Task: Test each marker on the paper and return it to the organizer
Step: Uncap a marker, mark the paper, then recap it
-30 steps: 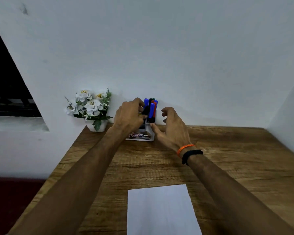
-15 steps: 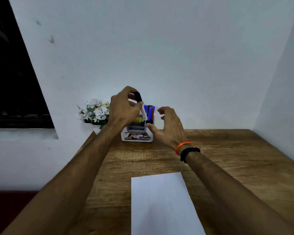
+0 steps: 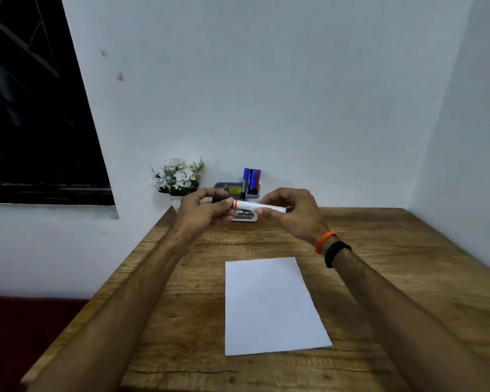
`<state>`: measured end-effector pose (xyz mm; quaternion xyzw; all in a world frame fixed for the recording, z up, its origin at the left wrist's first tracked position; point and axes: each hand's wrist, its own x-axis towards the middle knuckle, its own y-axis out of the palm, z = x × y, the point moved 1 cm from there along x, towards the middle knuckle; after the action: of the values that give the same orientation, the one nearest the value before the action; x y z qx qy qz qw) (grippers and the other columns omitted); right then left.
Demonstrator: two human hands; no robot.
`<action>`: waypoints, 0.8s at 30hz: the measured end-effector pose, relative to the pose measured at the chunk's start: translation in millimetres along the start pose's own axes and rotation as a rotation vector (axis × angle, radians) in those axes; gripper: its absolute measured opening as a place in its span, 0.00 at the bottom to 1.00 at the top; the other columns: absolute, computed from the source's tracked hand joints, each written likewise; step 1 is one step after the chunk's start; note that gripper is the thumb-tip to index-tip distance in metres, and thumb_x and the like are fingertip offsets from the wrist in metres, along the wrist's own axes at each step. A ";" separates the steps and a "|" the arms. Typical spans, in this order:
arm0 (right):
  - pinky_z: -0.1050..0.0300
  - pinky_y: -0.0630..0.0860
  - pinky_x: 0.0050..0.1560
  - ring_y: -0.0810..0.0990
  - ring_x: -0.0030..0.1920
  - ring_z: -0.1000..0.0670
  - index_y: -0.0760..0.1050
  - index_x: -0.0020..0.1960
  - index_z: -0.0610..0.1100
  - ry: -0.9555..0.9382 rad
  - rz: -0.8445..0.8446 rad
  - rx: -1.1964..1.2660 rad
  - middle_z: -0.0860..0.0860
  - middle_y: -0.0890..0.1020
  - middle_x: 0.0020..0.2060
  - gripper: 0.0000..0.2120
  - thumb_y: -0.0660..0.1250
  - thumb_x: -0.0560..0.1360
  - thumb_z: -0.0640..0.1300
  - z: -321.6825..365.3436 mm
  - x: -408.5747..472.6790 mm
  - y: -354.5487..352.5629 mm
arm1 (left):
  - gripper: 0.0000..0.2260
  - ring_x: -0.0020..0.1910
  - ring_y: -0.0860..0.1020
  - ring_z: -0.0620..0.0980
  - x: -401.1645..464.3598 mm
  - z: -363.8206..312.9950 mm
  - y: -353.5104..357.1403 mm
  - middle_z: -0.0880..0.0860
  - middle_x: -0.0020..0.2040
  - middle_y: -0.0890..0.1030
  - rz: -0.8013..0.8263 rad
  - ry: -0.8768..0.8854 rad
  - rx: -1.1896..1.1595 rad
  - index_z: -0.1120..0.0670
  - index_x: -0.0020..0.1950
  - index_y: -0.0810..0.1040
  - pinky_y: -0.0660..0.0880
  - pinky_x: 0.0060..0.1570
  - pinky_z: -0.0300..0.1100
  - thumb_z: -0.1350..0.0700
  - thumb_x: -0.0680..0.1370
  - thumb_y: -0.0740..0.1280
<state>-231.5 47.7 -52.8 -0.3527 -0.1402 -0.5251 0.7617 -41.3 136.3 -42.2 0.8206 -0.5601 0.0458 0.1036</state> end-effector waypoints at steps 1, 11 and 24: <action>0.63 0.78 0.40 0.82 0.39 0.57 0.85 0.46 0.46 0.031 0.021 0.076 0.54 0.85 0.39 0.07 0.79 0.69 0.44 -1.0 -3.3 -2.1 | 0.08 0.40 0.83 0.51 -2.6 3.8 -3.5 0.61 0.46 0.84 0.070 0.009 0.084 0.62 0.53 0.80 0.81 0.39 0.39 0.65 0.74 0.70; 0.62 0.75 0.34 0.74 0.31 0.54 0.81 0.46 0.39 0.374 0.074 0.636 0.46 0.81 0.39 0.04 0.73 0.74 0.40 -11.7 -31.9 15.4 | 0.08 0.29 0.75 0.43 -11.7 33.4 5.5 0.46 0.31 0.79 0.364 0.328 0.859 0.47 0.39 0.77 0.72 0.33 0.40 0.51 0.78 0.66; 0.62 0.66 0.25 0.71 0.24 0.52 0.76 0.37 0.43 0.433 0.242 0.526 0.47 0.79 0.28 0.11 0.70 0.77 0.44 -19.6 -36.5 32.8 | 0.05 0.33 0.76 0.44 -7.4 55.6 13.7 0.47 0.36 0.80 0.526 0.495 0.944 0.45 0.48 0.76 0.69 0.33 0.35 0.50 0.80 0.61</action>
<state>-220.0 66.4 -100.8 -0.0392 -0.0631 -0.4394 0.8952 -59.1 125.9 -96.2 0.5765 -0.6229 0.5042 -0.1598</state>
